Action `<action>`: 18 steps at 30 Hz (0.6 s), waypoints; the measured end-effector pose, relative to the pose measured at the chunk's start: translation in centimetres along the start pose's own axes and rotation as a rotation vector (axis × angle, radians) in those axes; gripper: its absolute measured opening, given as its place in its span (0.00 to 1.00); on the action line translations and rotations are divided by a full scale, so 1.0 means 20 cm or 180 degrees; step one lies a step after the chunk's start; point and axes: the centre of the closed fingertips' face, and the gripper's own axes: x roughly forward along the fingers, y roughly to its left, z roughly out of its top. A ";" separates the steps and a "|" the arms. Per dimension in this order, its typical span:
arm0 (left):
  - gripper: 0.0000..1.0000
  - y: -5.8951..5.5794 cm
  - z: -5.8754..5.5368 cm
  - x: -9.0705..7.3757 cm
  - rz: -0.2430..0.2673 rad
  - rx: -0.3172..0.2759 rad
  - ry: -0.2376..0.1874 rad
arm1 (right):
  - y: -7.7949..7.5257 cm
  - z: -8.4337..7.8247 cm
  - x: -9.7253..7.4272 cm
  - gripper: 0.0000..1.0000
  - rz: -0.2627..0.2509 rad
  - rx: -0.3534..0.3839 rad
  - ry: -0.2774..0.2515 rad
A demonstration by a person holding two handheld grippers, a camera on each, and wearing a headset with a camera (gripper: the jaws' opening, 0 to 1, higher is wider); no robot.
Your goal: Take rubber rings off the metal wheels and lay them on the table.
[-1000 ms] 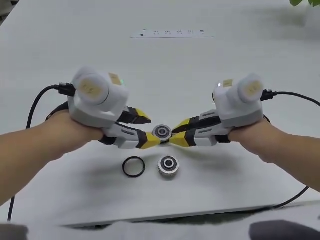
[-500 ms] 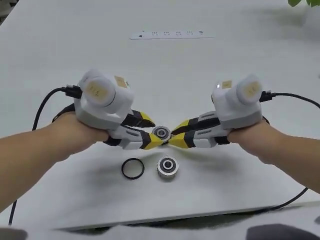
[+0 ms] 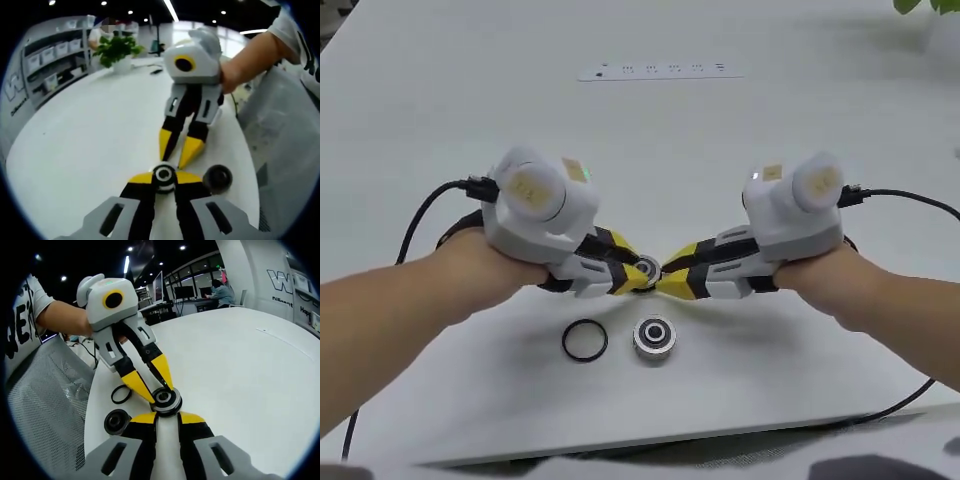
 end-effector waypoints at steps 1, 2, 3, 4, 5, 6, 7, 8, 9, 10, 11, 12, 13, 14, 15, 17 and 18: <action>0.15 0.00 0.00 0.00 0.0010 0.0010 -0.0008 | 0.00 0.00 0.00 0.12 0.0001 -0.0001 0.0000; 0.14 0.00 0.00 0.00 0.0017 0.0025 -0.0010 | 0.00 0.00 0.00 0.12 0.0001 -0.0001 0.0000; 0.14 0.00 0.00 0.00 0.0018 0.0033 -0.0010 | 0.00 0.00 0.00 0.12 0.0002 -0.0002 0.0000; 0.14 0.00 0.00 0.00 0.0025 0.0045 -0.0009 | 0.01 0.00 0.00 0.12 0.0003 -0.0006 0.0002; 0.14 0.00 0.00 0.00 0.0031 0.0058 -0.0009 | 0.01 0.00 0.00 0.12 0.0004 -0.0009 0.0003; 0.14 0.00 0.00 0.00 0.0036 0.0063 -0.0009 | 0.01 0.00 0.00 0.12 0.0008 -0.0009 0.0006; 0.14 0.00 0.00 0.00 0.0039 0.0071 -0.0011 | 0.01 0.00 0.00 0.12 0.0011 -0.0013 0.0010; 0.14 0.00 0.00 0.00 0.0042 0.0075 -0.0014 | 0.01 0.00 0.00 0.12 0.0014 -0.0016 0.0014; 0.14 0.00 0.00 0.00 0.0042 0.0078 -0.0018 | 0.01 0.00 0.00 0.12 0.0017 -0.0015 0.0017; 0.14 0.00 0.00 0.00 0.0041 0.0074 -0.0020 | 0.01 0.00 0.00 0.12 0.0021 -0.0012 0.0019; 0.14 0.00 0.00 0.00 0.0041 0.0068 -0.0021 | 0.00 0.00 0.00 0.13 0.0027 -0.0012 0.0022; 0.13 0.01 0.00 0.00 0.0041 0.0071 -0.0020 | 0.00 0.00 0.00 0.13 0.0030 -0.0012 0.0025; 0.13 0.00 0.00 0.00 0.0042 0.0079 -0.0019 | -0.01 0.00 0.00 0.13 0.0040 -0.0002 0.0025; 0.13 0.01 0.00 0.00 0.0044 0.0082 -0.0018 | -0.01 0.00 0.00 0.13 0.0046 0.0006 0.0024; 0.13 0.01 0.00 0.00 0.0045 0.0079 -0.0019 | -0.01 0.00 0.00 0.13 0.0062 0.0025 0.0018; 0.13 0.01 0.00 0.00 0.0048 0.0071 -0.0024 | -0.01 0.00 0.01 0.12 0.0098 0.0055 0.0011; 0.13 0.01 0.00 0.00 0.0051 0.0064 -0.0028 | 0.00 0.00 0.01 0.11 0.0097 0.0049 0.0011</action>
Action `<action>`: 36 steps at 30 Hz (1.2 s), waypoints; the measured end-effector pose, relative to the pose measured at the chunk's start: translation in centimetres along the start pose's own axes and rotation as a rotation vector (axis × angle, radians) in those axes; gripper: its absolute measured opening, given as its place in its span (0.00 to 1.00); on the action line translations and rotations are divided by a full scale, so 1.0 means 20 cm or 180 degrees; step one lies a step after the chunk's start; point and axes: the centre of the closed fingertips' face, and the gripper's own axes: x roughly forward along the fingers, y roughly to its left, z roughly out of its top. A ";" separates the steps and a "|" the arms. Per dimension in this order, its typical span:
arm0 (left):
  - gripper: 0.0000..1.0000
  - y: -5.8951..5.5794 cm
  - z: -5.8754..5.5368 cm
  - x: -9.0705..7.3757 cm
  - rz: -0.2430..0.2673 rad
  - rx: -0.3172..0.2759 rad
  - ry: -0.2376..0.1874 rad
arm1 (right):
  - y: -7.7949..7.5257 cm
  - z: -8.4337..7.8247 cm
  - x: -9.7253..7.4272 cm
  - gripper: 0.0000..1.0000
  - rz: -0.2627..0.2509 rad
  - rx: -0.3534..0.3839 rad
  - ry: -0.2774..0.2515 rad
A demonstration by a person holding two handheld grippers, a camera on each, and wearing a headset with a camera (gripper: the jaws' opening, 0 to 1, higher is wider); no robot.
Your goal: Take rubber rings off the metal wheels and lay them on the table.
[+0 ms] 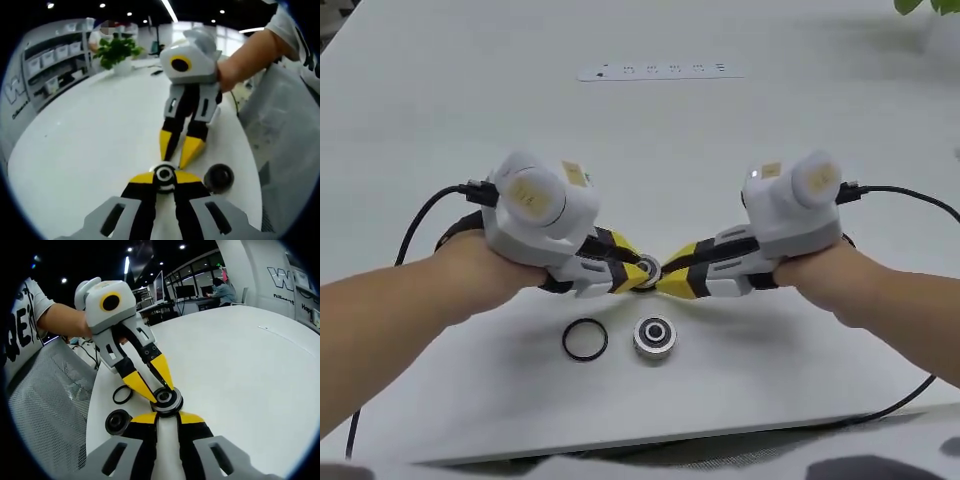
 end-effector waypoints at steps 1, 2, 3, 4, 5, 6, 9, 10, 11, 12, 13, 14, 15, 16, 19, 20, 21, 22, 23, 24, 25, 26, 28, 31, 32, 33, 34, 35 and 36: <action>0.13 0.00 0.00 0.00 0.0002 -0.0002 -0.0002 | 0.00 0.00 0.00 0.11 0.0005 -0.0002 0.0000; 0.13 0.00 0.00 0.00 0.0003 -0.0004 -0.0004 | 0.00 0.00 0.00 0.10 0.0005 0.0000 0.0003; 0.13 0.00 0.00 0.00 0.0006 -0.0010 -0.0007 | 0.00 0.00 0.00 0.09 0.0010 0.0000 0.0012; 0.13 0.00 0.00 0.00 0.0007 -0.0011 -0.0009 | 0.00 -0.01 0.00 0.06 0.0005 -0.0018 0.0018; 0.13 0.00 0.00 0.00 0.0009 -0.0013 -0.0012 | 0.00 -0.01 0.00 0.05 -0.0001 -0.0002 0.0019; 0.13 0.00 0.00 0.00 0.0011 -0.0014 -0.0014 | 0.00 -0.01 0.00 0.04 0.0011 0.0031 0.0008; 0.13 0.00 0.00 0.00 0.0020 -0.0016 -0.0017 | 0.01 -0.01 0.00 0.04 0.0006 0.0051 -0.0004; 0.13 0.00 0.00 0.00 0.0022 -0.0015 -0.0018 | 0.01 -0.01 0.00 0.04 0.0004 0.0063 -0.0006; 0.13 0.00 0.00 0.00 0.0024 -0.0016 -0.0018 | 0.01 -0.01 0.00 0.03 0.0004 0.0074 -0.0007; 0.13 0.00 0.00 0.00 0.0027 -0.0016 -0.0017 | 0.01 -0.01 0.00 0.03 0.0002 0.0095 -0.0012; 0.13 0.00 0.00 0.00 0.0030 -0.0012 -0.0015 | 0.01 -0.01 0.00 0.02 0.0001 0.0124 -0.0019; 0.13 0.00 0.00 0.00 0.0033 -0.0009 -0.0014 | 0.01 -0.01 -0.01 0.02 -0.0004 0.0164 -0.0032; 0.13 0.00 0.00 0.00 0.0036 -0.0007 -0.0015 | 0.01 -0.01 -0.01 0.01 -0.0010 0.0193 -0.0042; 0.13 0.00 0.00 0.00 0.0041 -0.0007 -0.0017 | 0.01 -0.01 -0.01 0.00 -0.0020 0.0222 -0.0053; 0.13 0.00 0.00 0.00 0.0053 -0.0007 -0.0024 | 0.00 -0.01 -0.02 0.00 -0.0055 0.0369 -0.0100; 0.13 0.00 0.00 0.00 0.0058 0.0000 -0.0023 | -0.02 -0.01 -0.02 0.00 -0.0103 0.0406 -0.0109; 0.13 0.00 0.00 0.00 0.0065 0.0012 -0.0021 | -0.01 -0.01 -0.02 0.00 -0.0072 0.0491 -0.0134; 0.13 0.00 0.00 0.01 0.0072 0.0026 -0.0017 | -0.02 -0.01 -0.02 0.00 -0.0080 0.0516 -0.0141; 0.13 0.00 0.00 0.01 0.0076 0.0033 -0.0015 | -0.02 -0.01 -0.02 0.00 -0.0089 0.0530 -0.0148; 0.13 0.00 0.00 0.01 0.0081 0.0039 -0.0013 | -0.02 -0.01 -0.03 0.00 -0.0101 0.0556 -0.0161; 0.13 0.00 0.00 0.00 0.0086 0.0042 -0.0013 | -0.02 0.00 -0.03 0.00 -0.0111 0.0601 -0.0180; 0.13 0.00 0.00 0.00 0.0088 0.0043 -0.0014 | -0.03 0.00 -0.03 0.00 -0.0122 0.0650 -0.0201; 0.13 0.00 0.00 0.00 0.0092 0.0041 -0.0013 | -0.04 0.01 -0.04 0.00 -0.0158 0.0728 -0.0260; 0.13 0.00 0.00 0.00 0.0094 0.0051 -0.0005 | -0.04 0.04 -0.05 0.00 -0.0130 0.0950 -0.0424; 0.13 0.00 0.00 0.01 0.0097 0.0056 -0.0001 | -0.04 0.04 -0.05 0.00 -0.0141 0.0927 -0.0416; 0.12 0.00 0.00 0.01 0.0103 0.0060 0.0002 | -0.04 0.04 -0.05 0.00 -0.0142 0.0936 -0.0430; 0.12 0.00 0.00 0.01 0.0113 0.0063 0.0007 | -0.04 0.05 -0.05 0.00 -0.0151 0.0943 -0.0435; 0.12 0.00 0.00 0.01 0.0120 0.0067 0.0010 | -0.04 0.05 -0.05 0.00 -0.0151 0.0944 -0.0440; 0.12 0.00 0.00 0.01 0.0127 0.0067 0.0016 | -0.04 0.05 -0.05 0.00 -0.0150 0.0941 -0.0444</action>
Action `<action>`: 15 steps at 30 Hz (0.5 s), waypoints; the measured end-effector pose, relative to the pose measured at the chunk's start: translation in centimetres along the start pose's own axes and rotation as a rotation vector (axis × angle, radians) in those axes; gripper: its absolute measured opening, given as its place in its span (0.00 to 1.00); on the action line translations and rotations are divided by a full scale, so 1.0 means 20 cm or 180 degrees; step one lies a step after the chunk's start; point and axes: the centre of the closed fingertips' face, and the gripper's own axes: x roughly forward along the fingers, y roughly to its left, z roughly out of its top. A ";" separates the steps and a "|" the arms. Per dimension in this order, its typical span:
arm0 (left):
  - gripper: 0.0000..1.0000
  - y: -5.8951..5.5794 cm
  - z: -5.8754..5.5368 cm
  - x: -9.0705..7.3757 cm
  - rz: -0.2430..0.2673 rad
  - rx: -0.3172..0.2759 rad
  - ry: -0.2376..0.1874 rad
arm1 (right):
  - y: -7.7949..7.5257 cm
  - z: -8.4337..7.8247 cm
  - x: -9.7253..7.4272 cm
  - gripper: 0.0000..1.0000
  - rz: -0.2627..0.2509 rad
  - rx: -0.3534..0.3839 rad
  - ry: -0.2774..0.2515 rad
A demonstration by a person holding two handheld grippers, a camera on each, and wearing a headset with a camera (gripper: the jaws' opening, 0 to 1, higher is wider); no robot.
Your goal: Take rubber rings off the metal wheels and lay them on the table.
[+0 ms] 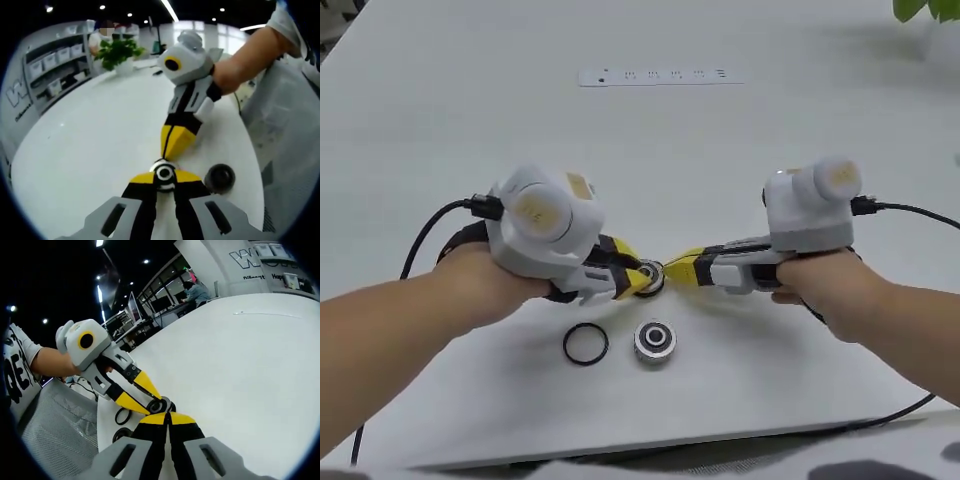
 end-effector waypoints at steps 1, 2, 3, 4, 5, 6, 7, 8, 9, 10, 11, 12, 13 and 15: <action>0.12 0.00 0.00 0.00 0.0002 0.0003 0.0006 | 0.00 0.00 0.00 0.00 0.0003 0.0005 -0.0006; 0.12 0.00 0.00 0.00 0.0003 0.0003 0.0012 | 0.00 0.00 0.00 0.00 0.0005 0.0006 -0.0008; 0.12 0.00 0.00 0.00 0.0006 0.0003 0.0019 | 0.01 0.01 0.00 0.00 0.0027 0.0012 -0.0022; 0.12 0.00 0.00 0.00 0.0010 0.0009 0.0030 | 0.02 0.01 0.00 0.00 0.0021 0.0006 -0.0019; 0.12 0.00 0.00 0.00 0.0015 0.0010 0.0037 | 0.02 0.01 0.00 0.00 0.0005 -0.0016 -0.0009; 0.12 0.01 0.00 0.00 0.0022 0.0004 0.0044 | 0.02 0.01 0.00 0.00 0.0005 -0.0013 -0.0004; 0.12 0.01 -0.01 0.00 0.0026 0.0000 0.0047 | 0.02 0.01 0.00 0.00 0.0006 -0.0007 0.0001; 0.12 0.01 -0.01 0.01 0.0034 -0.0007 0.0049 | 0.02 0.01 0.00 0.00 0.0010 0.0020 0.0001; 0.12 0.01 -0.01 0.01 0.0038 -0.0010 0.0049 | 0.02 0.01 0.00 0.00 0.0014 0.0027 0.0001; 0.12 0.01 -0.01 0.01 0.0044 -0.0015 0.0051 | 0.03 0.01 0.00 0.00 0.0017 0.0028 0.0002; 0.12 0.01 -0.01 0.01 0.0053 -0.0024 0.0052 | 0.03 0.01 0.01 0.00 0.0018 0.0028 0.0004; 0.12 0.01 -0.01 0.01 0.0059 -0.0027 0.0053 | 0.03 0.01 0.01 0.00 0.0022 0.0027 0.0006; 0.12 0.01 -0.01 0.01 0.0063 -0.0029 0.0055 | 0.04 0.01 0.01 0.00 0.0026 0.0011 0.0013; 0.12 0.01 -0.01 0.01 0.0065 -0.0028 0.0058 | 0.04 0.02 0.01 0.00 0.0043 -0.0013 0.0025</action>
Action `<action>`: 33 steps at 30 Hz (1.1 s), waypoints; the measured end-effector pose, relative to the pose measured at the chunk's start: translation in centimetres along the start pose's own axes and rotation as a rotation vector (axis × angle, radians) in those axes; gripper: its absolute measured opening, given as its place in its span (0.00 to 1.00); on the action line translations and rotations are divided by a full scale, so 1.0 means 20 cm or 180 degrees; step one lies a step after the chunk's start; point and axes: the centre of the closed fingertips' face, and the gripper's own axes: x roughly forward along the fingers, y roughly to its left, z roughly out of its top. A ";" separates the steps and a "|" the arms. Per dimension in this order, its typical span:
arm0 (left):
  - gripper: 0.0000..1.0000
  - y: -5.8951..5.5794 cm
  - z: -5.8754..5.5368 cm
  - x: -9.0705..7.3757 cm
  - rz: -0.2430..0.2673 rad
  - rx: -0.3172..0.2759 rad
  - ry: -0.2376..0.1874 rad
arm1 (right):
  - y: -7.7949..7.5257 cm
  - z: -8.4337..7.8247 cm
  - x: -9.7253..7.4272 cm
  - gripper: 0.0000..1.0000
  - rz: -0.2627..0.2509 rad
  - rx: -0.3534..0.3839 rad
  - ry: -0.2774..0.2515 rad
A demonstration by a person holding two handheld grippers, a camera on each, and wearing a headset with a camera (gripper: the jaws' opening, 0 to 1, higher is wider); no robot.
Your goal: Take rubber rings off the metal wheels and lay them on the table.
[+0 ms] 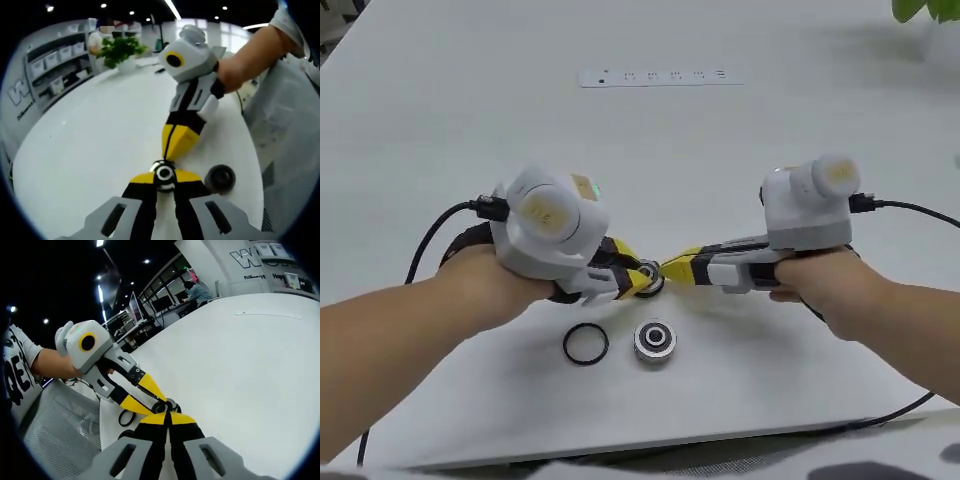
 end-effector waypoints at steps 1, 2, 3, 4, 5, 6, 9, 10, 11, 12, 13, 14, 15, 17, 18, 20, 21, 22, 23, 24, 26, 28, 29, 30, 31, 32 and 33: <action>0.12 0.00 0.00 0.00 -0.0001 0.0003 0.0000 | 0.00 0.00 0.00 0.00 0.0007 -0.0005 0.0005; 0.12 0.00 0.00 0.00 0.0000 0.0008 0.0002 | 0.02 0.00 0.01 0.00 0.0025 -0.0051 0.0026; 0.12 0.00 0.00 0.00 0.0000 0.0014 0.0006 | 0.02 0.00 0.02 0.00 0.0029 -0.0085 0.0042; 0.12 0.00 0.00 0.00 0.0000 0.0013 0.0008 | 0.02 0.00 0.02 0.00 0.0037 -0.0111 0.0049; 0.12 0.00 0.00 0.00 0.0001 0.0012 0.0008 | 0.02 0.00 0.03 0.00 0.0036 -0.0113 0.0057; 0.12 0.00 0.00 0.00 0.0002 0.0011 0.0006 | 0.02 0.00 0.02 0.00 0.0040 -0.0124 0.0063; 0.12 0.01 0.00 0.00 0.0005 0.0004 0.0000 | 0.02 0.00 0.02 0.00 0.0052 -0.0109 0.0041; 0.12 0.01 0.00 0.00 0.0005 0.0002 -0.0003 | 0.03 0.00 0.02 0.00 0.0065 -0.0095 0.0026; 0.12 0.01 0.00 0.00 0.0006 0.0001 -0.0005 | 0.03 0.00 0.02 0.00 0.0069 -0.0101 0.0027; 0.12 0.00 0.00 0.00 0.0005 0.0005 -0.0009 | 0.04 0.01 0.02 0.00 0.0110 -0.0086 0.0004; 0.12 0.00 0.00 0.01 0.0009 0.0005 -0.0012 | 0.08 0.01 0.03 0.00 0.0227 -0.0072 -0.0002; 0.12 0.00 0.00 0.01 0.0009 0.0008 -0.0014 | 0.06 0.02 0.03 0.00 0.0143 -0.0071 -0.0022; 0.12 0.01 0.00 0.01 0.0010 0.0004 -0.0015 | 0.08 0.03 0.04 0.00 0.0166 -0.0118 -0.0009; 0.12 0.01 0.00 0.01 0.0007 -0.0005 -0.0025 | 0.08 0.02 0.04 0.00 0.0162 -0.0161 0.0018; 0.12 0.01 0.00 0.01 0.0007 -0.0003 -0.0029 | 0.07 0.02 0.04 0.00 0.0161 -0.0152 0.0016; 0.12 0.00 0.01 0.01 0.0009 -0.0004 -0.0037 | 0.07 0.02 0.04 0.00 0.0153 -0.0148 0.0001; 0.12 0.00 0.01 0.01 0.0014 -0.0004 -0.0039 | 0.06 0.02 0.04 0.00 0.0147 -0.0152 -0.0003; 0.12 0.00 0.01 0.01 0.0024 0.0003 -0.0040 | 0.06 0.01 0.04 0.00 0.0139 -0.0154 -0.0008; 0.12 0.00 0.01 0.01 0.0037 0.0013 -0.0041 | 0.06 0.02 0.04 0.00 0.0136 -0.0148 -0.0016; 0.13 0.00 0.01 0.01 0.0045 0.0015 -0.0041 | 0.05 0.02 0.03 0.00 0.0129 -0.0130 -0.0035; 0.13 0.00 0.01 0.00 0.0057 0.0021 -0.0044 | 0.05 0.02 0.03 0.00 0.0126 -0.0076 -0.0065; 0.13 0.00 0.01 0.00 0.0062 0.0012 -0.0050 | 0.04 0.03 0.02 0.00 0.0123 -0.0046 -0.0085; 0.13 -0.01 0.01 0.00 0.0060 0.0004 -0.0055 | 0.04 0.03 0.02 0.00 0.0123 -0.0037 -0.0088; 0.13 0.00 0.01 0.00 0.0059 0.0003 -0.0055 | 0.04 0.03 0.02 0.00 0.0124 -0.0032 -0.0090; 0.13 0.00 0.01 0.00 0.0056 0.0019 -0.0053 | 0.04 0.03 0.02 0.00 0.0127 -0.0024 -0.0093; 0.13 -0.01 0.01 0.00 0.0055 0.0026 -0.0052 | 0.04 0.03 0.02 0.00 0.0141 -0.0006 -0.0098; 0.13 -0.01 0.01 0.00 0.0052 0.0033 -0.0051 | 0.05 0.03 0.02 0.00 0.0143 -0.0004 -0.0096</action>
